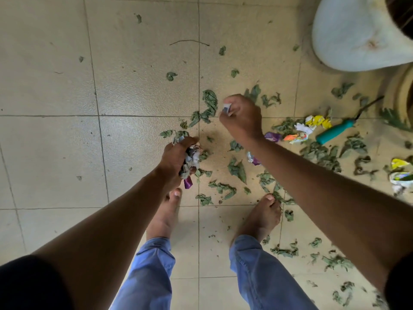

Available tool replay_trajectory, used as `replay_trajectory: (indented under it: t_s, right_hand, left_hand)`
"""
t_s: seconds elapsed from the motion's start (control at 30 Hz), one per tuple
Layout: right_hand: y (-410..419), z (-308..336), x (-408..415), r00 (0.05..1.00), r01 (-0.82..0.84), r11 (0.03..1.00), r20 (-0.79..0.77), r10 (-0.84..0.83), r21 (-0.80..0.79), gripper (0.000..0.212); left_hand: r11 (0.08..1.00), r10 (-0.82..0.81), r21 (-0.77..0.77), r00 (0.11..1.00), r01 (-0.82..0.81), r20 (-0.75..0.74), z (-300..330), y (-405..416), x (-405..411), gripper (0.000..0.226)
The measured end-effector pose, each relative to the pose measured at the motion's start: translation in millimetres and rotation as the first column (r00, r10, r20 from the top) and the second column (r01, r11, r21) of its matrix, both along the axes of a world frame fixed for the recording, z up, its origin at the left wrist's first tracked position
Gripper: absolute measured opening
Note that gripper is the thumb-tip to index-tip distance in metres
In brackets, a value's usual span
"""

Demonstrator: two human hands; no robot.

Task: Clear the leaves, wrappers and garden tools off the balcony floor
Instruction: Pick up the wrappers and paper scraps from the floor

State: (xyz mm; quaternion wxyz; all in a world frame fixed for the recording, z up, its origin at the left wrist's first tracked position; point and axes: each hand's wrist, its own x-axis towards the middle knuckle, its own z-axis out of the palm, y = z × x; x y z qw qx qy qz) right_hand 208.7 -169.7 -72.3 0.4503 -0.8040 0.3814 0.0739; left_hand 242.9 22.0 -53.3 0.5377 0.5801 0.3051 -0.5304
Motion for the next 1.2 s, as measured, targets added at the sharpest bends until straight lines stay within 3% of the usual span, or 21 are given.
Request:
replay_trajectory:
  t_s: [0.1,0.2,0.33,0.53,0.8,0.83,0.93,1.07,1.2]
  right_hand:
    - [21,38,-28,0.988,0.111,0.935,0.06,-0.139,0.336,0.023]
    - [40,73,-57,0.977,0.156,0.845,0.049,-0.21,0.511,0.02]
    - [58,101,-86,0.95,0.277,0.874,0.024,-0.312,0.4,0.019]
    - [67,106,-115,0.917,0.397,0.897,-0.058,-0.394,0.192,0.008]
    - [27,96,-145,0.946,0.321,0.886,-0.079,-0.313,0.334,0.018]
    - [17,93,-149,0.959,0.278,0.912,-0.04,-0.279,0.3,0.018]
    - [-21,76,-154,0.975,0.221,0.975,-0.004,-0.221,0.002,0.02]
    - [-91,34,-147,0.963,0.171,0.932,-0.148,-0.227,-0.319,0.026]
    - [-148,-7,-145,0.908,-0.15,0.889,-0.415,-0.049,-0.433,0.039]
  left_hand:
    - [1.0,0.029,-0.006,0.999,-0.029,-0.03,12,-10,-2,0.043]
    - [0.993,0.009,-0.114,0.998,-0.016,-0.067,29,-20,-5,0.042]
    - [0.967,-0.1,-0.244,0.989,0.071,-0.111,43,-28,-20,0.053]
    - [0.987,-0.133,-0.103,0.984,0.121,-0.118,49,-50,-51,0.039]
    - [0.985,-0.169,-0.068,0.969,0.159,-0.179,39,-83,-75,0.017]
    - [0.984,-0.177,-0.045,0.966,0.172,-0.19,38,-88,-78,0.014]
    - [0.986,-0.168,-0.017,0.962,0.169,-0.214,33,-107,-88,0.013]
    - [0.989,-0.148,-0.047,0.964,0.141,-0.222,17,-136,-104,0.016]
    - [0.991,-0.134,-0.06,0.961,0.123,-0.241,-3,-155,-117,0.025]
